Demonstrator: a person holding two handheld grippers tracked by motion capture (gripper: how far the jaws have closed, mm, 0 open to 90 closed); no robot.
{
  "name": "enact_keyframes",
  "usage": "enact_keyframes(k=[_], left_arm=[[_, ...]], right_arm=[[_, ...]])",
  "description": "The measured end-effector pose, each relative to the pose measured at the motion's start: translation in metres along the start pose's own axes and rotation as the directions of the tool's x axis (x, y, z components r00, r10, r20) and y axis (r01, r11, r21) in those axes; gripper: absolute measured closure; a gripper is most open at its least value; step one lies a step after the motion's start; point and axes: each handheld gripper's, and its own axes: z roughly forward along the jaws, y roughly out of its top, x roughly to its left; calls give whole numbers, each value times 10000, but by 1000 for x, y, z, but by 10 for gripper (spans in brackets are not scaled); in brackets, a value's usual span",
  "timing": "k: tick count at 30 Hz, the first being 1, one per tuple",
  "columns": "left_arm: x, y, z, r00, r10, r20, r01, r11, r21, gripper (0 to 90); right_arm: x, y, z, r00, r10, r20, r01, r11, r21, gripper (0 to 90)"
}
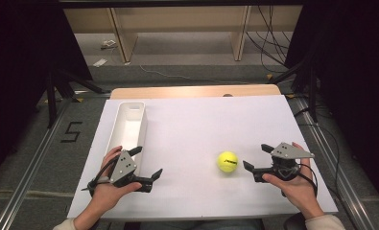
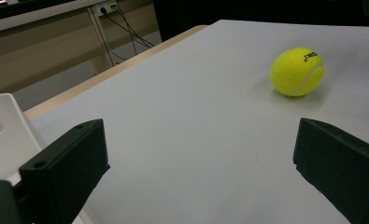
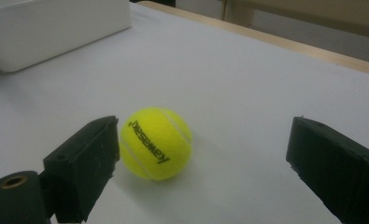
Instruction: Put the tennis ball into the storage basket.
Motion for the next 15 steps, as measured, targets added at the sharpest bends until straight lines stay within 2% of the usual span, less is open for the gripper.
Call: enact_keyframes(k=[12,15], left_arm=[[-1,0,-1,9999,89,102,-89,10000,22,26],[-1,0,0,9998,105,140,-106,9999,41,26]], right_arm=[[5,0,4,9997,-224,-108,227,9993,307,95],[6,1,7,9997,-154,-165,160,9993,347,94]])
